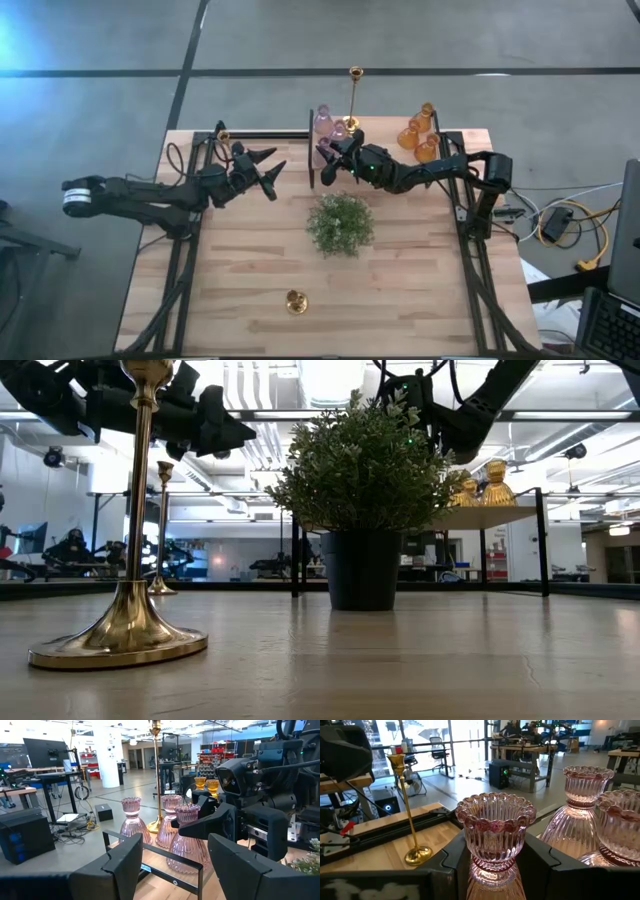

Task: Pick & Place candle stick holders
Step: Put the pink candle holder on the shelf, then put the large top left golden candle holder on the shelf

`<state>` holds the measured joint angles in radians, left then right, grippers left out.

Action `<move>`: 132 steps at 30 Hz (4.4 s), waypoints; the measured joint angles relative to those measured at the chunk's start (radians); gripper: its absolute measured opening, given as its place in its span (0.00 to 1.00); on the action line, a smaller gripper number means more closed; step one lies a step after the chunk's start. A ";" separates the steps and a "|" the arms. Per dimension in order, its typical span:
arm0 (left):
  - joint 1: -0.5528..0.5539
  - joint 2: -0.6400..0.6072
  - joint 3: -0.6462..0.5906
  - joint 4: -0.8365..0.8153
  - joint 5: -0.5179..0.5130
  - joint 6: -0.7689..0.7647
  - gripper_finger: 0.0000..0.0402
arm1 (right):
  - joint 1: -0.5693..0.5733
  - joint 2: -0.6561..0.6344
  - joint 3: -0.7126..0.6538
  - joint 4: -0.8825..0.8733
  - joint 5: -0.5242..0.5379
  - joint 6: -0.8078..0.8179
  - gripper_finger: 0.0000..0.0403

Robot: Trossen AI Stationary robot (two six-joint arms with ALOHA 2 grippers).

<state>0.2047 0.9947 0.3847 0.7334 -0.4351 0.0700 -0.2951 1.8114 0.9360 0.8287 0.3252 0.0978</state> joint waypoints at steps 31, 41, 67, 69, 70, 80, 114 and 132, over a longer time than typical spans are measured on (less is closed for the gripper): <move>0.000 0.000 0.000 0.000 0.008 0.000 0.57 | 0.000 0.000 -0.001 -0.012 -0.017 -0.045 0.43; 0.000 0.000 0.000 0.000 0.019 0.000 0.57 | 0.000 0.002 0.003 -0.021 -0.019 -0.072 0.56; 0.000 0.000 0.000 0.000 0.019 0.001 0.57 | 0.000 -0.057 0.003 -0.018 -0.019 -0.141 0.55; 0.000 0.000 0.000 0.000 0.019 0.001 0.57 | 0.000 -0.066 0.003 -0.017 -0.019 -0.151 0.55; 0.000 0.000 0.000 0.000 0.019 0.001 0.57 | 0.000 -0.070 0.003 -0.017 -0.019 -0.155 0.55; 0.000 0.000 0.000 0.000 0.020 -0.015 0.57 | 0.002 -0.076 0.044 -0.017 -0.064 -0.194 0.55; -0.006 -0.055 0.002 -0.023 -0.129 0.050 0.57 | 0.158 -0.651 0.379 -1.295 -0.954 -0.472 0.43; -0.438 -0.169 0.102 -0.568 -0.865 -0.250 0.57 | 0.179 -0.660 0.256 -1.372 -0.923 -0.441 0.29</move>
<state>-0.2332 0.8260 0.4866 0.1657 -1.3001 -0.1797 -0.1162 1.1519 1.1921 -0.5435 -0.5980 -0.3435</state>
